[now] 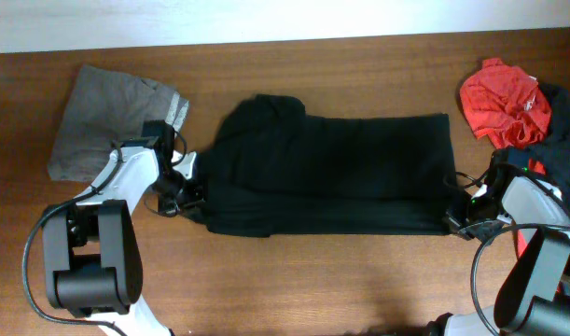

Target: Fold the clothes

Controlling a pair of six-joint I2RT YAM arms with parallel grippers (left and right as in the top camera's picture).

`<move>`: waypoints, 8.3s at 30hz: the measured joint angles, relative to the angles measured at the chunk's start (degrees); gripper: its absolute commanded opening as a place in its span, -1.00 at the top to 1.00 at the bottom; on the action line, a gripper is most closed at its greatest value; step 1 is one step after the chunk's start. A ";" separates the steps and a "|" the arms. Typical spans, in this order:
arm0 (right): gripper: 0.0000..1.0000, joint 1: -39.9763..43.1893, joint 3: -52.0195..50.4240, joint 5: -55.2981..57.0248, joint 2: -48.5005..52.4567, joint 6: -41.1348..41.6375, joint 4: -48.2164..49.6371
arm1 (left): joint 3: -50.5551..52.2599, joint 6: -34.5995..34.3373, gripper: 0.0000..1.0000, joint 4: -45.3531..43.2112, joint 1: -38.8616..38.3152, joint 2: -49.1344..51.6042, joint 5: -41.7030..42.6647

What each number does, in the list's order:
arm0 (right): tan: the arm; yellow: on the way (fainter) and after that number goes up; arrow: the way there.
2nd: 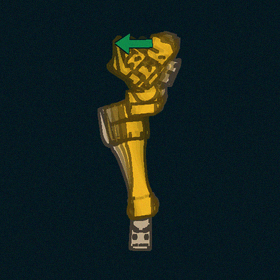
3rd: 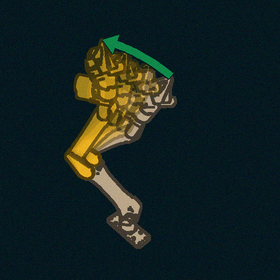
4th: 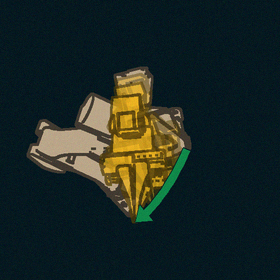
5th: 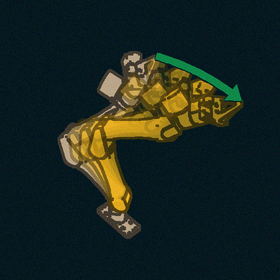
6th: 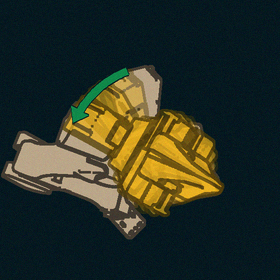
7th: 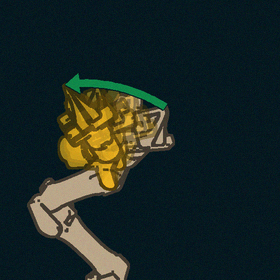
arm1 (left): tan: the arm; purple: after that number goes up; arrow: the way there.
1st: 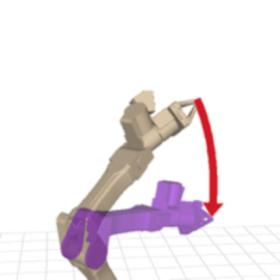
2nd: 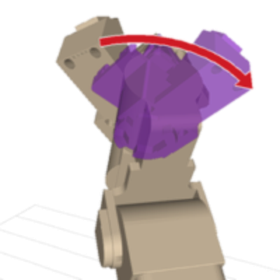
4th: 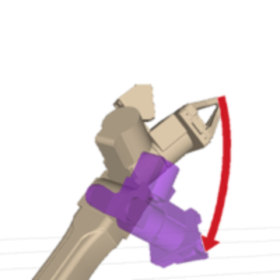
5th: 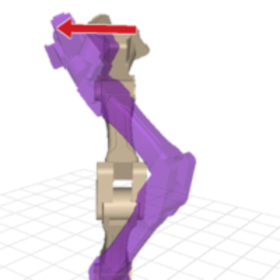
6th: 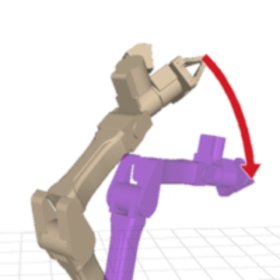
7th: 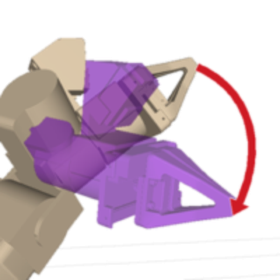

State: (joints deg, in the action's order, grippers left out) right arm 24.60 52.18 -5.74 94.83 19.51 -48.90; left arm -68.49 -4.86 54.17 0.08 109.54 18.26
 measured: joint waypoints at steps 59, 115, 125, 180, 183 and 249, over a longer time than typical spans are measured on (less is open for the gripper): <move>-0.09 0.02 27.34 -16.63 -0.26 -11.41 -11.98 | -44.48 7.74 0.99 -24.50 -12.39 29.59 -0.98; -0.09 0.02 27.36 -16.41 -0.26 -11.98 -13.94 | -62.27 14.32 0.99 4.83 -16.33 37.33 -7.65; -0.09 0.02 27.36 -16.41 -0.26 -11.96 -14.16 | -81.29 14.29 0.83 10.03 -16.31 37.99 -8.20; -0.08 0.02 27.36 -15.13 -0.26 -12.00 -15.61 | -101.59 13.42 -0.16 26.03 -18.49 47.56 -15.54; -0.08 0.02 27.36 -15.13 -0.26 -11.98 -15.61 | -99.65 12.63 -0.04 25.79 -14.99 47.56 -14.91; -0.10 -1.95 27.43 -21.42 9.40 -21.70 -0.15 | -97.61 13.29 0.70 26.49 -9.62 54.07 -5.79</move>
State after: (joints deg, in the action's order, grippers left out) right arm 22.65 79.61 -27.16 104.22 -2.20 -49.06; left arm -166.10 8.43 80.66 -9.54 163.61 12.47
